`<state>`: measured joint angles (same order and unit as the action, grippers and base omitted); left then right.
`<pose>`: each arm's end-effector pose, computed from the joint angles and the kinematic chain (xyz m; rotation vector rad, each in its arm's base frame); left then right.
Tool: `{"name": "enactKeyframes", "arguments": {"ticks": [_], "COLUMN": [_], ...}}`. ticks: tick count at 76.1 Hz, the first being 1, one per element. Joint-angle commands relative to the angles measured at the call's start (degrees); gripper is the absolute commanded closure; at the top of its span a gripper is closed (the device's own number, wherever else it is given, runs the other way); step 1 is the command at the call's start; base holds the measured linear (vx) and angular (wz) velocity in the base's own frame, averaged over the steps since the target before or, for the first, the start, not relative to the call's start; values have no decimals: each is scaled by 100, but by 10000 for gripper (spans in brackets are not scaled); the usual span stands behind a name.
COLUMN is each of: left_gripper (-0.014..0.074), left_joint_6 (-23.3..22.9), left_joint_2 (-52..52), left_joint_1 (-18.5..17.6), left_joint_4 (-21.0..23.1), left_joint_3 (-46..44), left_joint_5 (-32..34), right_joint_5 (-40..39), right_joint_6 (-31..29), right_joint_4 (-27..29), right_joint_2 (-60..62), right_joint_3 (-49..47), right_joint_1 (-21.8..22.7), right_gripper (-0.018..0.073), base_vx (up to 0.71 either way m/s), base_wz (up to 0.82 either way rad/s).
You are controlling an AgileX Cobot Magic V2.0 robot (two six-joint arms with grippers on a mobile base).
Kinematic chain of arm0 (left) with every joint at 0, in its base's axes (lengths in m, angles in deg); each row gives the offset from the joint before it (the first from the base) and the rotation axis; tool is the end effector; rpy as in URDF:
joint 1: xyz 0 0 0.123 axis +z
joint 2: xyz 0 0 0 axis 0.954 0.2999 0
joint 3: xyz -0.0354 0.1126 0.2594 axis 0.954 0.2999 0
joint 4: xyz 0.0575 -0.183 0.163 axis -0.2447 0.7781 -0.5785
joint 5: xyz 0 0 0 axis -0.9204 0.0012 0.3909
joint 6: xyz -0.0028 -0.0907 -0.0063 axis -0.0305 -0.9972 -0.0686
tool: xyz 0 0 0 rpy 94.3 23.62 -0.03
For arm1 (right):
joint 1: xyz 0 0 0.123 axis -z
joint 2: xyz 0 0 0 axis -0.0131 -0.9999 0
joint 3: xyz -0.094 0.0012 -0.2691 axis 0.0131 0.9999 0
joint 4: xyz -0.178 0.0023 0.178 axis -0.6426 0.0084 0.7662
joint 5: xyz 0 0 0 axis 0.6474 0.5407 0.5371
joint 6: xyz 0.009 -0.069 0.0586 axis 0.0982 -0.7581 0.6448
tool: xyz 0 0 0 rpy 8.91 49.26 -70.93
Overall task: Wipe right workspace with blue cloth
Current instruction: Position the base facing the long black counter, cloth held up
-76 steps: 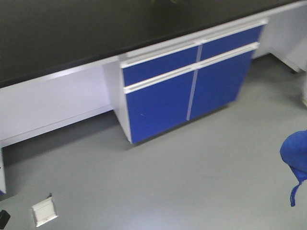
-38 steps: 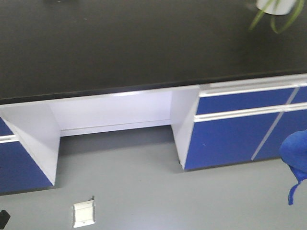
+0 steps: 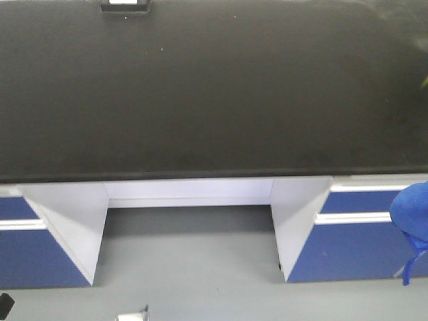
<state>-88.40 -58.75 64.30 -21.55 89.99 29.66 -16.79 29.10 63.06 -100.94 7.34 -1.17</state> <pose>0.0543 -0.0106 0.1817 0.0570 1.7374 -0.2067 0.0597 0.0079 0.3394 -0.1245 2.0230 0.0478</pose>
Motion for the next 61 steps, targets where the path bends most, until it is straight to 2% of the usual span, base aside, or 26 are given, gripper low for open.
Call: {"name": "enactKeyframes", "arguments": {"ticks": [1, 61], "left_gripper": [603, 603], "left_joint_6": [-17, -17], "left_joint_2": [1, 1], "left_joint_1": [-39, -39], "left_joint_4": [30, 30], "left_joint_3": [-142, -142], "left_joint_5": [467, 467], "right_joint_5": [-456, -461], "right_joint_6": [-31, -31], "right_joint_4": [2, 2], "right_joint_2": [-51, -51], "right_joint_3": [-153, -153], "right_joint_1": [16, 16], "right_gripper": [562, 562], "base_vx": [30, 27], "base_wz": [8, 6]}}
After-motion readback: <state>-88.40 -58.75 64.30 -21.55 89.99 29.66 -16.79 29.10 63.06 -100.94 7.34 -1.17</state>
